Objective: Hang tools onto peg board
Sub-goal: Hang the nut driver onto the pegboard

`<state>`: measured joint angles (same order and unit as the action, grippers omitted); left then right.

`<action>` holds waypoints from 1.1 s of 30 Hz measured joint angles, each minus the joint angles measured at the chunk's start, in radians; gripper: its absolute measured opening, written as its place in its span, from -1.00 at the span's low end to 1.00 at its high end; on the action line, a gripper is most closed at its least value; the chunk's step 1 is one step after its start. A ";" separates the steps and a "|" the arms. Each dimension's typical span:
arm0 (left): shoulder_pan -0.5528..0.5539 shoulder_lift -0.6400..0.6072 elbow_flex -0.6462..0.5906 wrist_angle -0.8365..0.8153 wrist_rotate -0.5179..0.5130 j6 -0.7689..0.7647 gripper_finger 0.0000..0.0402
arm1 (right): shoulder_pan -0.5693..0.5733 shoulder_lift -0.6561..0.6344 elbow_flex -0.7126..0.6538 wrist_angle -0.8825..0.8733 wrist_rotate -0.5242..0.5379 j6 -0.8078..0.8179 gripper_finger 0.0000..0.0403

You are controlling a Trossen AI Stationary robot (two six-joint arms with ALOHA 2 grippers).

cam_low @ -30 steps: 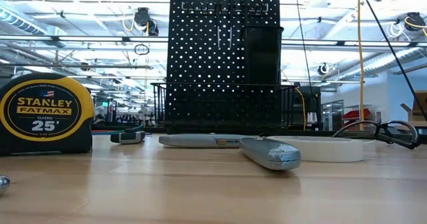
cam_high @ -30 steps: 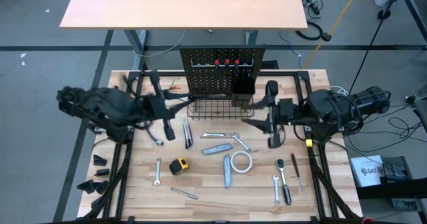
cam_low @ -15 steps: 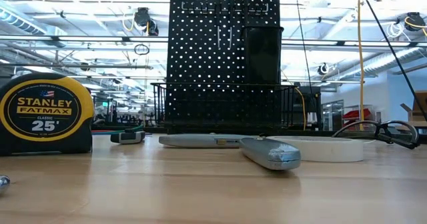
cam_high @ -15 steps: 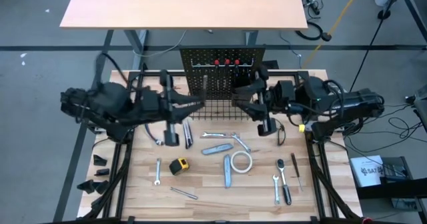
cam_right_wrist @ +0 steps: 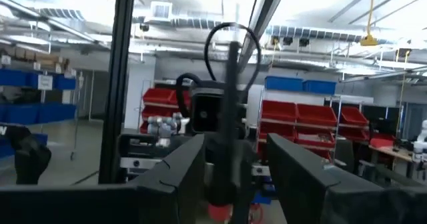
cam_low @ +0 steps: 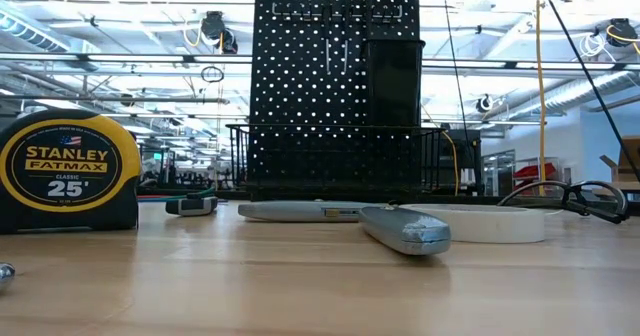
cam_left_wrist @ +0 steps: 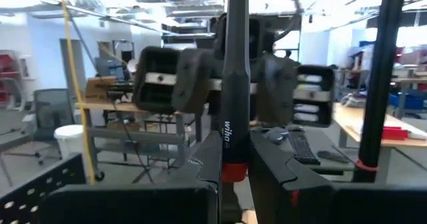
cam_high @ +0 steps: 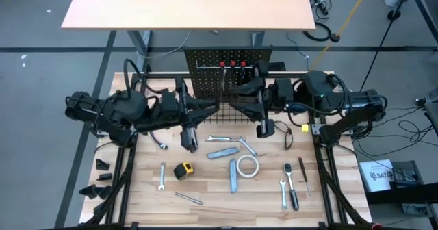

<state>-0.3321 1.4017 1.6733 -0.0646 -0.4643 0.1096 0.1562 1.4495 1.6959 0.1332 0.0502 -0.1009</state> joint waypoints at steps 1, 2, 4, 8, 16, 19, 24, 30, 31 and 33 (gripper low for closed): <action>0.000 -0.001 0.000 -0.009 -0.013 0.000 -0.80 | 0.000 0.012 0.026 -0.025 0.000 -0.002 -0.23; -0.001 -0.001 0.000 -0.018 -0.020 -0.001 -0.80 | 0.000 0.024 0.053 -0.052 0.000 -0.008 -0.23; -0.001 -0.001 0.000 -0.045 -0.023 -0.024 -0.80 | 0.000 0.045 0.095 -0.084 0.000 -0.020 -0.23; -0.002 -0.001 0.000 -0.084 -0.025 -0.027 -0.80 | -0.002 0.076 0.149 -0.112 0.000 -0.027 -0.23; -0.001 0.005 0.000 -0.111 -0.040 -0.027 -0.80 | -0.022 0.086 0.162 -0.113 -0.001 -0.026 -0.23; 0.004 0.009 0.000 -0.110 -0.044 -0.026 -0.80 | -0.025 0.086 0.162 -0.110 -0.002 -0.020 -0.24; 0.019 0.011 0.000 -0.132 -0.056 -0.030 -0.80 | -0.026 0.087 0.162 -0.110 -0.004 -0.016 -0.47; 0.031 0.011 0.000 -0.150 -0.067 -0.019 -0.77 | -0.026 0.088 0.162 -0.122 -0.001 -0.008 -0.88; 0.031 0.011 0.000 -0.150 -0.068 -0.020 -0.74 | -0.026 0.088 0.162 -0.123 -0.002 -0.007 -0.88; 0.033 0.011 0.000 -0.159 -0.077 -0.023 -0.68 | -0.026 0.088 0.162 -0.129 -0.003 -0.005 -0.88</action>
<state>-0.2990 1.4124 1.6737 -0.2236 -0.5415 0.0865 0.1303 1.5375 1.8580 0.0046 0.0470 -0.1058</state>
